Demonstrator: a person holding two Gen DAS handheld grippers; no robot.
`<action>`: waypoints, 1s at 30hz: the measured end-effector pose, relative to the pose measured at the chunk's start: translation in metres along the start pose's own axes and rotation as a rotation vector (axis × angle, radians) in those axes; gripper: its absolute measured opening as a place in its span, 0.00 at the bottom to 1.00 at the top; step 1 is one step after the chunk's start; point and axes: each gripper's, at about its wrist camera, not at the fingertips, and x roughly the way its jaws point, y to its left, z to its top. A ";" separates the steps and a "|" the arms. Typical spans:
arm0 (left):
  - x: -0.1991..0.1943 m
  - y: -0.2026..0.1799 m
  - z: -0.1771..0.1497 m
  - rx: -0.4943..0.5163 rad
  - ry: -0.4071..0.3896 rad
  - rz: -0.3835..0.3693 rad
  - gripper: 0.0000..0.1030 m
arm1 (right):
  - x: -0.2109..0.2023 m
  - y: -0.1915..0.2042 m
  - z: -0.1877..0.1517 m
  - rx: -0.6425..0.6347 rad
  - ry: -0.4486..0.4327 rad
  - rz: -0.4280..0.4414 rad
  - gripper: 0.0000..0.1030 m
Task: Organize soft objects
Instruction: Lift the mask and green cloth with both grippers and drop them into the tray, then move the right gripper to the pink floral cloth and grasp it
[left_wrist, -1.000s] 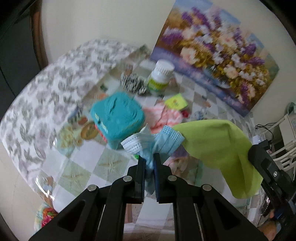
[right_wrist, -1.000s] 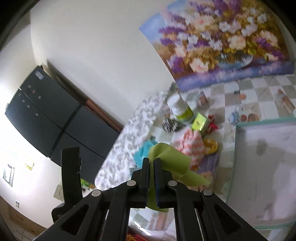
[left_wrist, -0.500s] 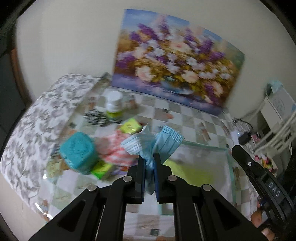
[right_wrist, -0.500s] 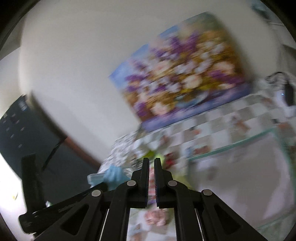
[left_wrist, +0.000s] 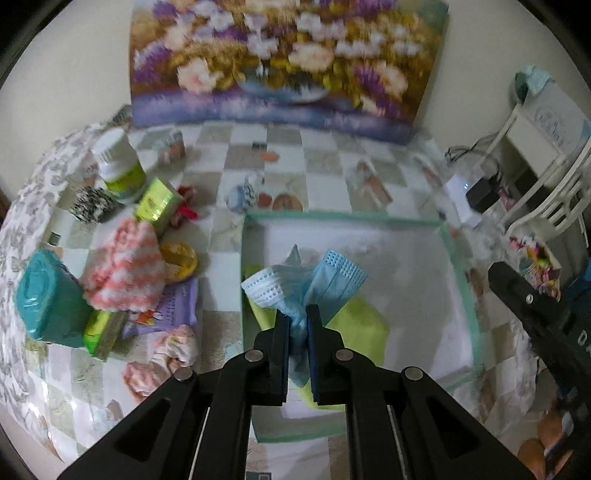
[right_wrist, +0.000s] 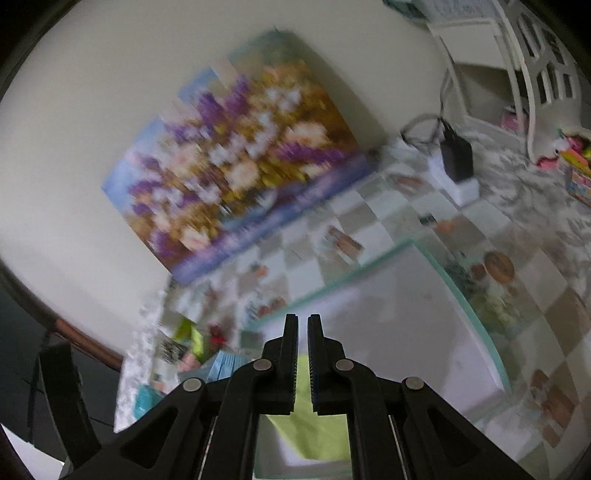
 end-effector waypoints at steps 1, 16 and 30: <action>0.006 0.000 -0.001 0.003 0.018 -0.006 0.09 | 0.004 -0.002 -0.003 -0.003 0.018 -0.011 0.06; 0.028 -0.002 -0.008 0.000 0.101 -0.040 0.62 | 0.053 -0.012 -0.029 -0.038 0.221 -0.191 0.09; 0.010 0.047 0.001 -0.162 0.017 0.129 0.93 | 0.058 0.012 -0.035 -0.197 0.223 -0.297 0.61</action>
